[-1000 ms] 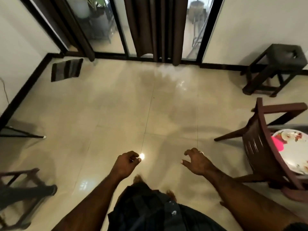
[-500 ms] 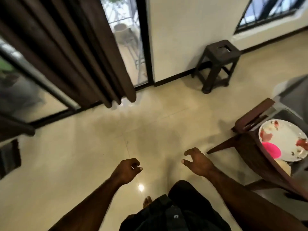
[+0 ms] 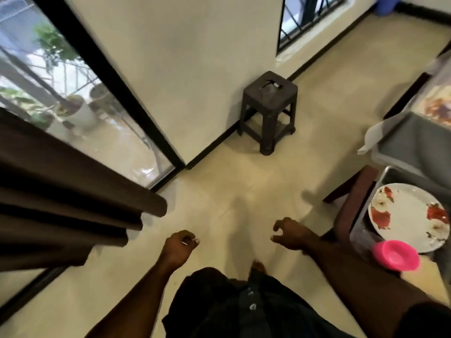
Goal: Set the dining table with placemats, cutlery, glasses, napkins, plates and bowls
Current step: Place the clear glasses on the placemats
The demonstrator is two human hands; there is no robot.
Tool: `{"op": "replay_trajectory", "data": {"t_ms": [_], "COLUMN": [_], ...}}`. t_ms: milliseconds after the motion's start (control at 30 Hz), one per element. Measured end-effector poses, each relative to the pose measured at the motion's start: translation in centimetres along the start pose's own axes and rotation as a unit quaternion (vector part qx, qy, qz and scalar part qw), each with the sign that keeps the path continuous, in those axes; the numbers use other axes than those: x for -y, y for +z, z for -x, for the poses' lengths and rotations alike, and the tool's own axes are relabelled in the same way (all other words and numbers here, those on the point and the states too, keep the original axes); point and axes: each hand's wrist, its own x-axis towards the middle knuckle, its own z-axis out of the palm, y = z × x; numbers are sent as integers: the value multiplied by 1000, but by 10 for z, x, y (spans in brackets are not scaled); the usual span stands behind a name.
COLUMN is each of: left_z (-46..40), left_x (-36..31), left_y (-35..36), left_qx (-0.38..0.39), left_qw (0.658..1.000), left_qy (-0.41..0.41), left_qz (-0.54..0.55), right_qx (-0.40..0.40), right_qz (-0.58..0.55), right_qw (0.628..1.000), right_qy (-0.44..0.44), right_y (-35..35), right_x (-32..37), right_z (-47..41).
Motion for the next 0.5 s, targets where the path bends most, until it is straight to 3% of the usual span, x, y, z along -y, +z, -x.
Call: {"op": "replay_trajectory", "data": {"t_ms": [167, 300, 400, 500], "left_z": [-129, -243, -313, -345], "left_x": [-105, -201, -287, -379], "left_y": [-22, -13, 12, 45], "left_qx": [38, 94, 176, 260], "left_qw": [997, 979, 935, 866], "left_qy": [68, 158, 249, 333], "left_qz": [-31, -93, -183, -269], "right_qx": [-93, -144, -180, -232], "right_qz": [-64, -127, -214, -313], "right_qw": [993, 975, 938, 883], "right_qy": [30, 115, 203, 261], "right_y": [-111, -148, -153, -151], "right_x": [-15, -52, -73, -80], "right_z": [-51, -73, -71, -62]}}
